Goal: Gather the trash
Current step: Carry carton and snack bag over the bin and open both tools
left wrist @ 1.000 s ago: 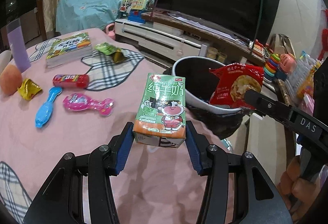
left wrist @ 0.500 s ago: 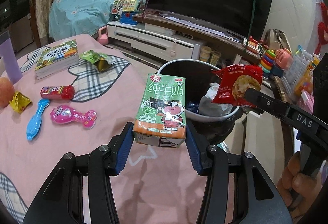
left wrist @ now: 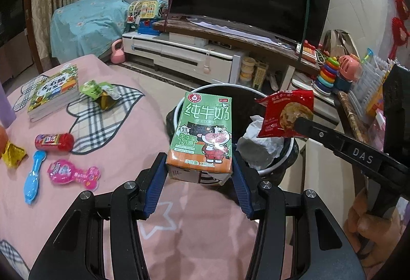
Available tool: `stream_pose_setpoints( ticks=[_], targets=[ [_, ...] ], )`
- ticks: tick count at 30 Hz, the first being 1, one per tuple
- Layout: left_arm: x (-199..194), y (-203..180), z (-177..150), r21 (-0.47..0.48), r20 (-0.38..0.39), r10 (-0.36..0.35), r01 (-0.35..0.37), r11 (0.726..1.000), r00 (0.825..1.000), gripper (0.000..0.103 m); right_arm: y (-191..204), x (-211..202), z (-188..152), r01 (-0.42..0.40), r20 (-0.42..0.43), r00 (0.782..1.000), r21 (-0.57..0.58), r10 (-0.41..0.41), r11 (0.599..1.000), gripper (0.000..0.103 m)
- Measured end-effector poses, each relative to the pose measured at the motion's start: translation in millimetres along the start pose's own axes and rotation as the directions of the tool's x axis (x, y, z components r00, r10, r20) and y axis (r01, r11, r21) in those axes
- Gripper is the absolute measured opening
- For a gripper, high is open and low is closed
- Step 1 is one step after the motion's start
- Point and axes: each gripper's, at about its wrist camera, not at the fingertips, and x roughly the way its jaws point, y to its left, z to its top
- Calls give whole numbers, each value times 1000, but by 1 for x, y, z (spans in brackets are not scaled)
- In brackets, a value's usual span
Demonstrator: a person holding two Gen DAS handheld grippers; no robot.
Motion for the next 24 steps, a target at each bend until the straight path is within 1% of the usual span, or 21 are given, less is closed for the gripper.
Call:
stream_pose_setpoints(
  ticks=[8, 16, 22, 24],
  targets=[
    [20, -9, 12, 25, -21, -5, 6, 1000, 1000, 49, -14, 23, 6, 19, -49, 999, 9, -18, 1000, 11],
    [45, -14, 20, 34, -66, -9, 11, 999, 998, 49, -21, 45, 14, 22, -100, 995, 11, -21, 1000, 11],
    [57, -16, 21, 35, -100, -13, 16, 999, 995, 50, -28, 47, 18, 26, -107, 994, 19, -23, 999, 15],
    [60, -17, 22, 37, -111, -15, 19, 999, 994, 50, -30, 47, 20, 17, -108, 994, 30, -13, 999, 16]
  ],
)
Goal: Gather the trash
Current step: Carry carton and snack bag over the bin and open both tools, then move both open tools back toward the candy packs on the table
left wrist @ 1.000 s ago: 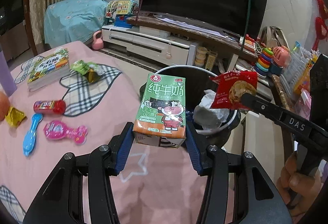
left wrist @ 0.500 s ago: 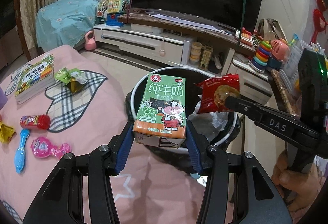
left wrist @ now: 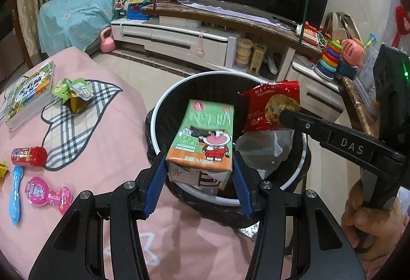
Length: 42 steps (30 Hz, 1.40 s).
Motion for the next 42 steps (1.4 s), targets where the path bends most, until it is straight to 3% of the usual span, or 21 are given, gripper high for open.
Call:
stream_pose_setpoints(
  ticks=[4, 6, 7, 10, 13, 20, 31, 35, 42],
  targets=[
    [-1, 0, 0, -1, -4, -7, 7, 1000, 1000, 50, -1, 0, 2, -10, -4, 1000, 4, 10, 1000, 21],
    [-5, 1, -2, -6, 1, -1, 1, 1000, 1000, 51, -1, -1, 3, -24, -2, 1000, 12, 24, 1000, 43],
    [-8, 2, -3, -11, 5, -1, 1, 1000, 1000, 51, -1, -2, 3, -24, 2, 1000, 14, 24, 1000, 46],
    [-18, 10, -6, -39, 24, -2, 3, 999, 1000, 60, 1, -6, 3, -27, 10, 1000, 19, 27, 999, 48],
    [-28, 19, -10, -72, 44, -9, 12, 997, 999, 62, 5, -9, 3, -30, 23, 999, 20, 30, 999, 49],
    [-50, 41, -30, -147, 68, -2, 12, 989, 998, 69, 17, -23, 0, -64, 57, 996, 11, 63, 998, 63],
    [-69, 82, -85, -238, 44, 62, -50, 970, 997, 69, 52, -29, -29, -97, 60, 993, -15, 97, 995, 65],
    [-79, 105, -104, -279, 38, 92, -78, 957, 995, 69, 73, -24, -47, -110, 46, 993, -42, 111, 993, 79],
    [-96, 148, -134, -355, 24, 144, -126, 926, 989, 69, 110, -16, -72, -150, 17, 988, -117, 153, 982, 84]
  ],
)
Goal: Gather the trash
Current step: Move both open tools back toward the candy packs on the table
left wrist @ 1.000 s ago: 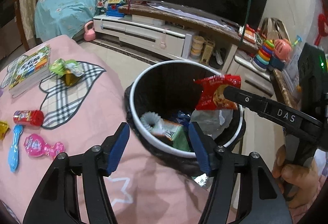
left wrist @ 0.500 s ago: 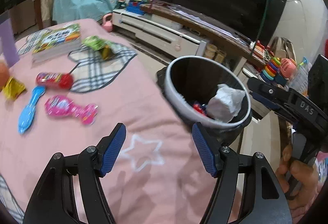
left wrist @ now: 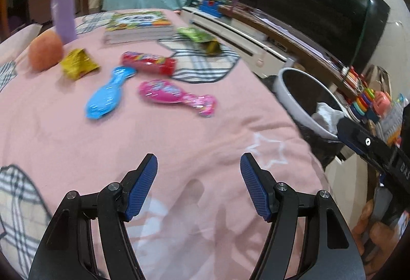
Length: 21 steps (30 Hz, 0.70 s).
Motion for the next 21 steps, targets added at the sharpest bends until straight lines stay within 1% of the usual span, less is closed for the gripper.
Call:
stream_pose_setpoints(
  ticks=[4, 11, 16, 21],
  targets=[
    [-5, 25, -5, -29, 2, 30, -30, 999, 1000, 69, 20, 13, -8, -33, -35, 999, -43, 31, 999, 84],
    [-9, 61, -11, -74, -10, 67, -68, 995, 998, 69, 49, 33, -16, -56, -82, 996, -118, 46, 991, 84],
    [-10, 76, -9, -80, -7, 79, -79, 994, 997, 69, 75, 50, -16, -75, -128, 991, -233, 46, 969, 84],
    [-5, 91, -1, -87, -20, 85, -86, 992, 996, 69, 93, 68, -12, -93, -164, 986, -315, 42, 944, 84]
  ],
)
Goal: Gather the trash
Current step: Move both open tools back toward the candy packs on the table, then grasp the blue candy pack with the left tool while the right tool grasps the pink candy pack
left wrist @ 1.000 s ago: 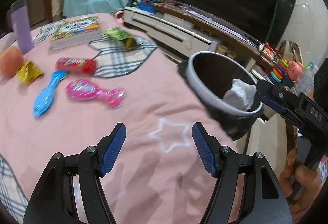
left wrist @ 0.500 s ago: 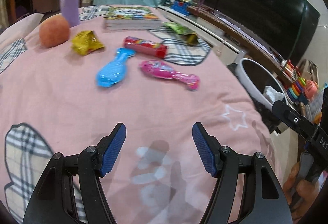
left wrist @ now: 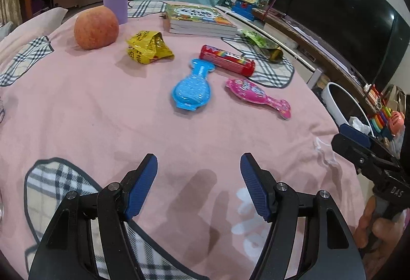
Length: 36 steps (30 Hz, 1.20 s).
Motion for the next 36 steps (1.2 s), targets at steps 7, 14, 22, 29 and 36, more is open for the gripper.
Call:
stream_pose_setpoints(
  ticks=[7, 14, 22, 29, 36],
  targets=[
    [18, 6, 22, 50, -9, 26, -25, 998, 1000, 69, 10, 35, 20, -22, -52, 999, -94, 17, 995, 84],
    [47, 7, 52, 115, -28, 25, -22, 993, 999, 69, 13, 75, 36, -67, -128, 991, -198, 42, 978, 82],
    [75, 5, 69, 138, -60, 41, -32, 990, 997, 68, 11, 107, 44, -61, -199, 980, -230, 15, 971, 70],
    [78, 1, 68, 169, -50, 49, -40, 985, 998, 56, 14, 117, 44, -22, -215, 976, -269, -37, 963, 53],
    [70, -2, 61, 158, -51, 44, -35, 987, 998, 47, 20, 110, 38, -14, -217, 975, -277, -49, 961, 35]
  ],
)
